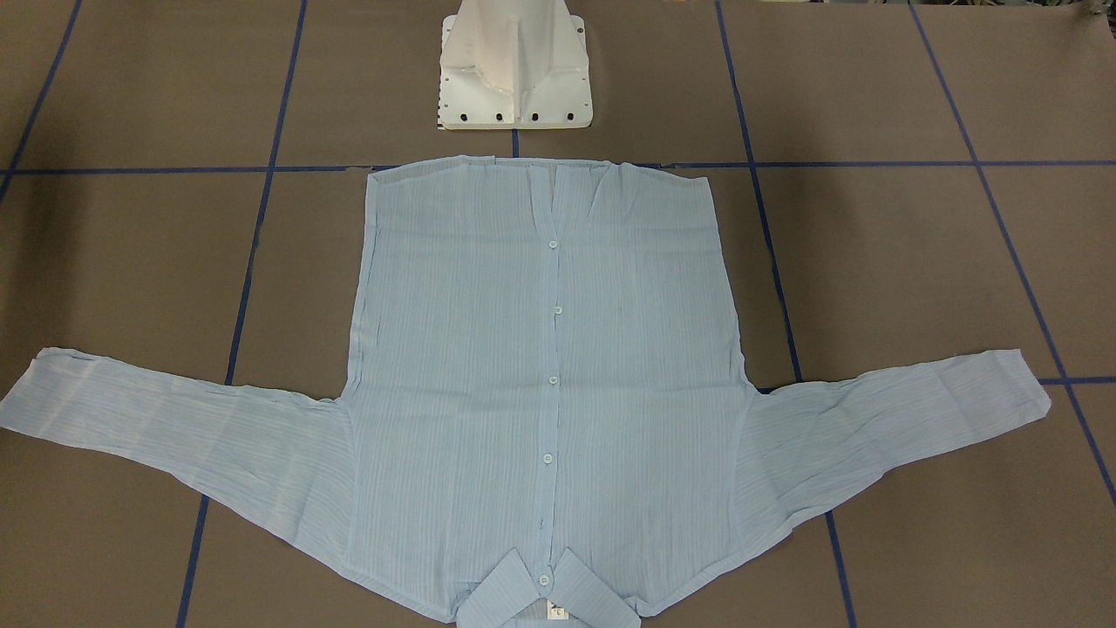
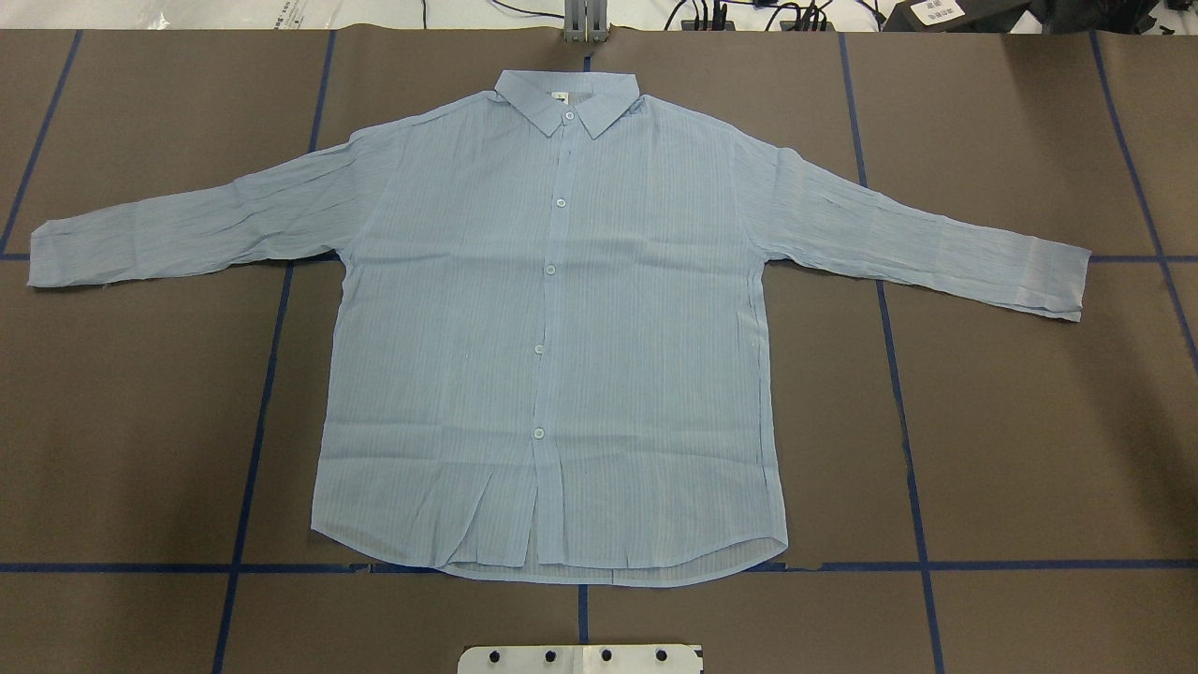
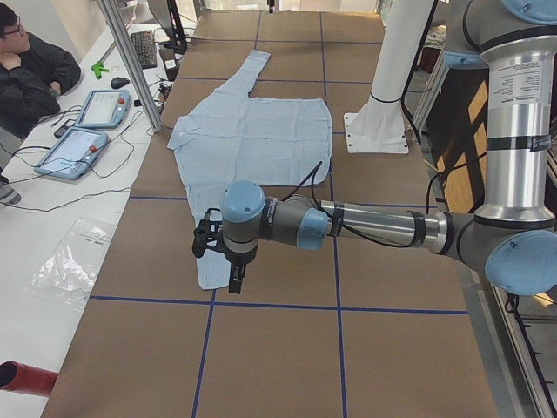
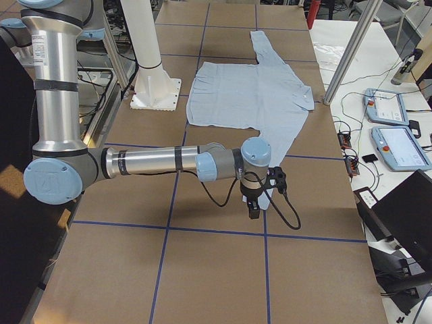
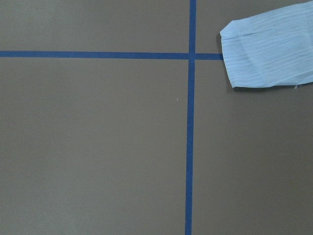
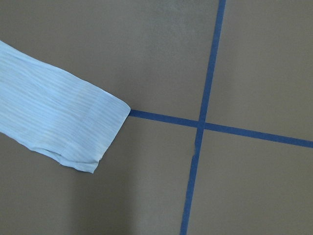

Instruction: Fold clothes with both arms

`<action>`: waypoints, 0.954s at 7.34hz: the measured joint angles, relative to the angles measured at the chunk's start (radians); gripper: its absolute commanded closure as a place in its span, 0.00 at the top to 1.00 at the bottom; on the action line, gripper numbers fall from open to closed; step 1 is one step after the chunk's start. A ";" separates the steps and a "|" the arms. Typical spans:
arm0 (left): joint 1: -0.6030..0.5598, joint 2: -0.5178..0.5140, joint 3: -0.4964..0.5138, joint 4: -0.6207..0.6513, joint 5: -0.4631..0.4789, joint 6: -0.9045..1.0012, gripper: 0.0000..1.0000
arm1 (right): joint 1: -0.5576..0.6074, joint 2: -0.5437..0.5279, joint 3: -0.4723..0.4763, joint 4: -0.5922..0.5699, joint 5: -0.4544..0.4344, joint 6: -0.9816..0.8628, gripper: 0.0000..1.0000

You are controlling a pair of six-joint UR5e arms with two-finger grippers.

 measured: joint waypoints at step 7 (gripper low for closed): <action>0.003 -0.010 0.053 -0.132 -0.032 -0.026 1.00 | -0.235 0.044 -0.218 0.480 -0.015 0.283 0.98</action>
